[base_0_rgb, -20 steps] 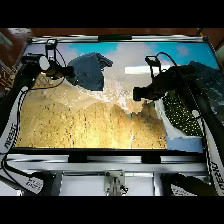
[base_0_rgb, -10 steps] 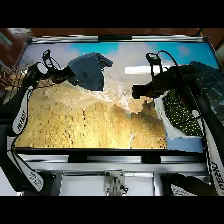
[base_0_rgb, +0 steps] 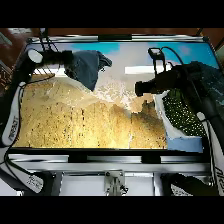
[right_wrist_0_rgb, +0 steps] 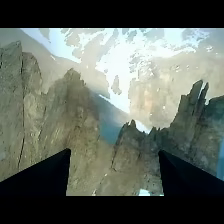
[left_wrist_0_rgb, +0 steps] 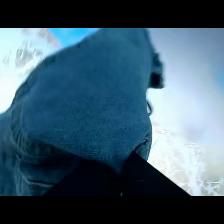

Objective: Fold the shirts.

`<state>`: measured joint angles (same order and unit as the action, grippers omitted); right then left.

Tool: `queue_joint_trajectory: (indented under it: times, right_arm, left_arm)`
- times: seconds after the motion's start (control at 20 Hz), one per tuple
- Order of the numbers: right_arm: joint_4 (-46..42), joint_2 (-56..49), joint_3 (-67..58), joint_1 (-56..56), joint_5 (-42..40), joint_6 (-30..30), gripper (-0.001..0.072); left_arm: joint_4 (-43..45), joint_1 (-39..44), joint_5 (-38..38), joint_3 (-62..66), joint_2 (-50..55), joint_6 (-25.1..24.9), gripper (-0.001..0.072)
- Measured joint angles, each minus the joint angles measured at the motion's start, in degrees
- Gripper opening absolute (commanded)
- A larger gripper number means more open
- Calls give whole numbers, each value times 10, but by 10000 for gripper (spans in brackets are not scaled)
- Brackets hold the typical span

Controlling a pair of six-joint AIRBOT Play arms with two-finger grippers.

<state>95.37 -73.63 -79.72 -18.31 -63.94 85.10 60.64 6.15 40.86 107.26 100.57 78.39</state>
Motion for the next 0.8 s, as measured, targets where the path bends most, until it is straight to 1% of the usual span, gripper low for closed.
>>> queue_joint_trajectory:
  times: [0.15, 0.25, 0.35, 0.5, 0.7, 0.75, 0.8]
  right_arm:
    - [-48, 51, -25, 0, 2, -18, 659]
    - [-87, 94, -46, 0, 2, -38, 659]
    - [-127, 140, -65, 0, 3, -64, 659]
    - [-165, 204, -80, 0, 1, -99, 659]
    - [-184, 251, -87, 0, -42, -121, 659]
    - [-186, 256, -87, 0, -58, -123, 659]
    - [-188, 260, -88, 0, -75, -125, 659]
  left_arm:
    - [-5, 54, 41, 2, -108, -34, 48]
    - [-7, 94, 68, 4, -167, -45, 48]
    - [-7, 135, 113, 3, -201, -49, 48]
    - [-7, 202, 178, -10, -214, -42, 48]
    - [-7, 287, 203, -63, -172, -26, 52]
    - [-7, 303, 204, -75, -153, -18, 173]
    - [-7, 314, 207, -83, -137, -6, 467]
